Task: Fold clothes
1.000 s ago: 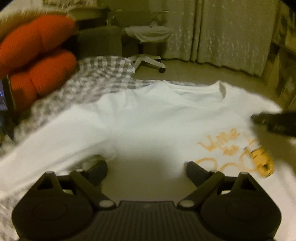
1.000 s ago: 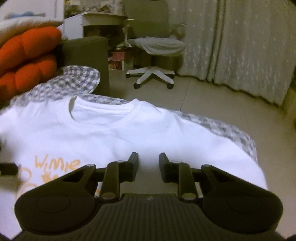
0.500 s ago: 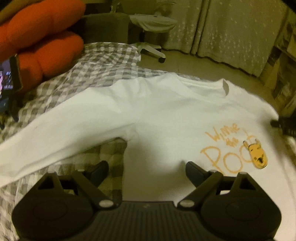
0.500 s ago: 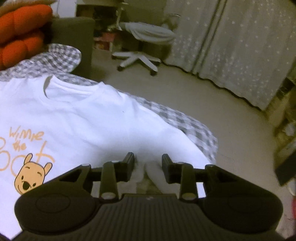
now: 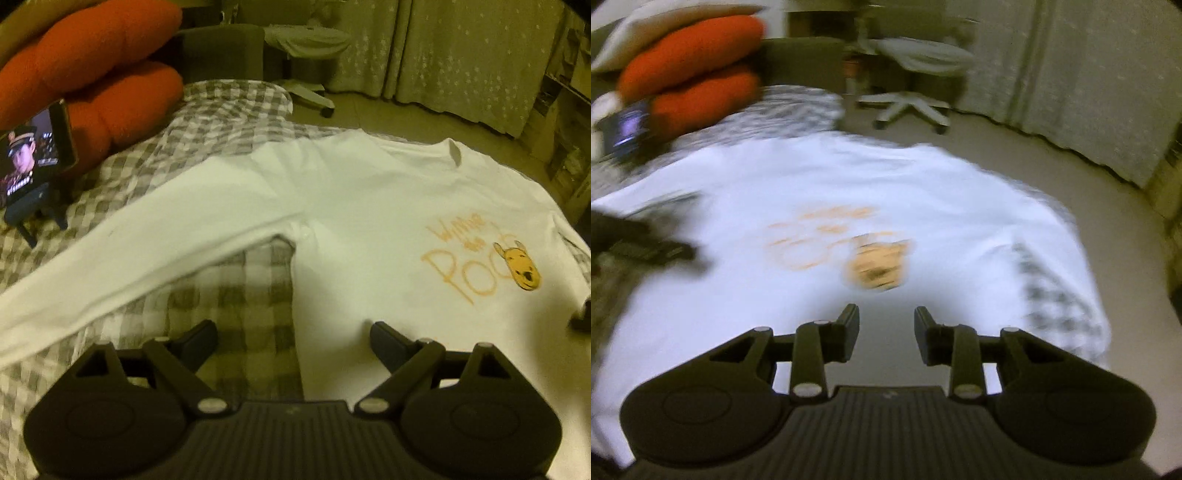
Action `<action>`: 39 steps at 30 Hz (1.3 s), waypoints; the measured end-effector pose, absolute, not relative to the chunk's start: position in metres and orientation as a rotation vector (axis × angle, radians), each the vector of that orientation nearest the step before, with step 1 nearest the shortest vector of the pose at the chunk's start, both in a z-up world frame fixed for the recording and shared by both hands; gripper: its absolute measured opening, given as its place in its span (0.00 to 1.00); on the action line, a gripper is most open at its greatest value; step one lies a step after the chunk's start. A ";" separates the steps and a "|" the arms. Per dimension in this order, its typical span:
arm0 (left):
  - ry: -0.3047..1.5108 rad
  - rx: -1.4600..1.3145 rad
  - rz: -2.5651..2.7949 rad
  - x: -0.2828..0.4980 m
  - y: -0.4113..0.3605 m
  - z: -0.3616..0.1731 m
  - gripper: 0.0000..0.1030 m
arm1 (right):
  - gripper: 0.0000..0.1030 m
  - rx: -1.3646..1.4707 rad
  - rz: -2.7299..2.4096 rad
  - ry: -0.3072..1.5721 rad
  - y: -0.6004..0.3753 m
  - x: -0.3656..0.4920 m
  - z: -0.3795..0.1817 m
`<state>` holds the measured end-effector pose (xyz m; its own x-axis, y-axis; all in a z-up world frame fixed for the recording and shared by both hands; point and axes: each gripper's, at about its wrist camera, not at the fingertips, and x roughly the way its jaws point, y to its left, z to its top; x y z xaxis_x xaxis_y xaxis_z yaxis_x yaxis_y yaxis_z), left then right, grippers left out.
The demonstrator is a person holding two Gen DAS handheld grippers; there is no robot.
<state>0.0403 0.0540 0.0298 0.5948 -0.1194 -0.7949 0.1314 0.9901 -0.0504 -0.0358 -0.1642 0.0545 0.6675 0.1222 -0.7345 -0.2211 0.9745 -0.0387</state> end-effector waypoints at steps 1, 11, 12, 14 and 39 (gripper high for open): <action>0.928 0.005 -0.146 0.039 0.057 0.032 0.88 | 0.32 -0.129 0.226 0.815 -0.153 -0.047 0.054; 0.885 0.010 -0.162 0.015 0.064 0.042 0.88 | 0.36 -0.287 0.417 0.808 -0.059 -0.119 0.027; 0.882 0.009 -0.162 0.014 0.065 0.043 0.88 | 0.36 -0.303 0.417 0.803 -0.055 -0.125 0.025; 0.883 -0.002 -0.162 0.014 0.067 0.044 0.88 | 0.36 -0.320 0.431 0.813 -0.054 -0.133 0.026; 0.962 0.063 -0.218 -0.002 0.019 0.024 0.88 | 0.44 -0.154 0.141 0.996 -0.186 -0.149 0.032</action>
<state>-0.0022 0.0190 0.0243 0.5518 -0.1558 -0.8193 0.2121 0.9763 -0.0428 -0.1487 -0.1860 0.0323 0.5361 0.0479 -0.8428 -0.1884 0.9800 -0.0642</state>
